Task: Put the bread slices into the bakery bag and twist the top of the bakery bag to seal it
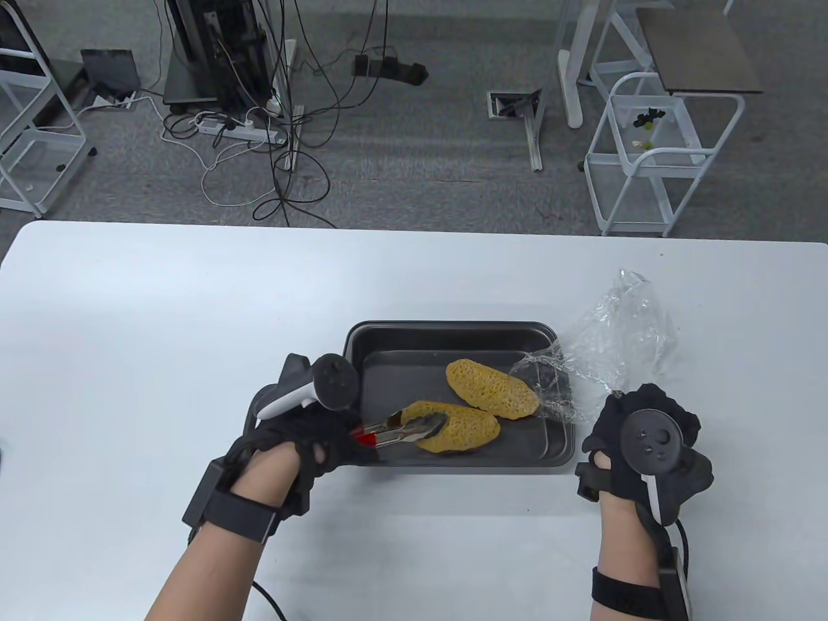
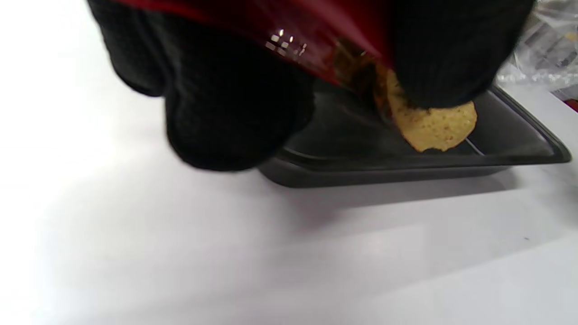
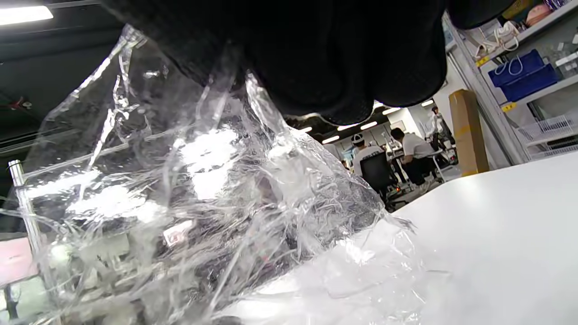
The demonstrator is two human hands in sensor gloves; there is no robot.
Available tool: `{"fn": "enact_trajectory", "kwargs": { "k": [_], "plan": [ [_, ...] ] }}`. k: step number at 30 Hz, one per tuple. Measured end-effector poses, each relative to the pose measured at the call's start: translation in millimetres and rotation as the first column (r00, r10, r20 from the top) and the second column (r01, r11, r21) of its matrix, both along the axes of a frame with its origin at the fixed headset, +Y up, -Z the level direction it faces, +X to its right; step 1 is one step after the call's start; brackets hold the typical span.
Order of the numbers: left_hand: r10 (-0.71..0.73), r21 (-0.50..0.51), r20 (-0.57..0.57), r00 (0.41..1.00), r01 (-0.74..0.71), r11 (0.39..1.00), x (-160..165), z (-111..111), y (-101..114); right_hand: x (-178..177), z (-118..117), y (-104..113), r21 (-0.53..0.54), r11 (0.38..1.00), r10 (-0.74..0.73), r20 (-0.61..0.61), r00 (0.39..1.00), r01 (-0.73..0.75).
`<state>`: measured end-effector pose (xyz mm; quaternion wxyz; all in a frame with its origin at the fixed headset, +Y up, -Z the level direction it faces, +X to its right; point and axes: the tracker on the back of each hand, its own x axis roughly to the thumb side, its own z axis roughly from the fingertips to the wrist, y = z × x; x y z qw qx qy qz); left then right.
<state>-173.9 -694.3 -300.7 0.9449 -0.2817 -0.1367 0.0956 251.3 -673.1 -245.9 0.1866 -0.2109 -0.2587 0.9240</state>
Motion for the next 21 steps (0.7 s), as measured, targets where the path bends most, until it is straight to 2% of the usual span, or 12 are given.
{"fn": "enact_trajectory", "kwargs": {
  "k": [6,10,13,16,21],
  "plan": [
    [0.069,0.29,-0.026,0.997,-0.059,0.955,-24.9,37.2,7.6,-9.6,0.0,0.8,0.004,0.998,0.063,-0.001,0.998,-0.062],
    [0.149,0.483,-0.03,0.988,-0.116,0.868,-26.9,66.3,8.6,-12.9,-0.3,0.4,0.011,0.998,0.068,-0.007,0.998,-0.068],
    [0.17,0.578,-0.016,0.985,-0.129,0.805,-18.2,82.5,5.2,-14.7,-1.0,-0.9,0.008,0.997,0.081,-0.007,0.997,-0.081],
    [0.134,0.647,0.005,0.991,-0.105,0.755,-2.1,93.5,0.5,-17.0,-1.1,-1.8,0.012,0.996,0.088,-0.008,0.996,-0.088],
    [0.081,0.654,-0.006,0.997,-0.057,0.754,19.5,90.6,-2.8,-22.2,-0.9,-2.0,0.025,0.994,0.102,-0.018,0.995,-0.102]
  ]
}}
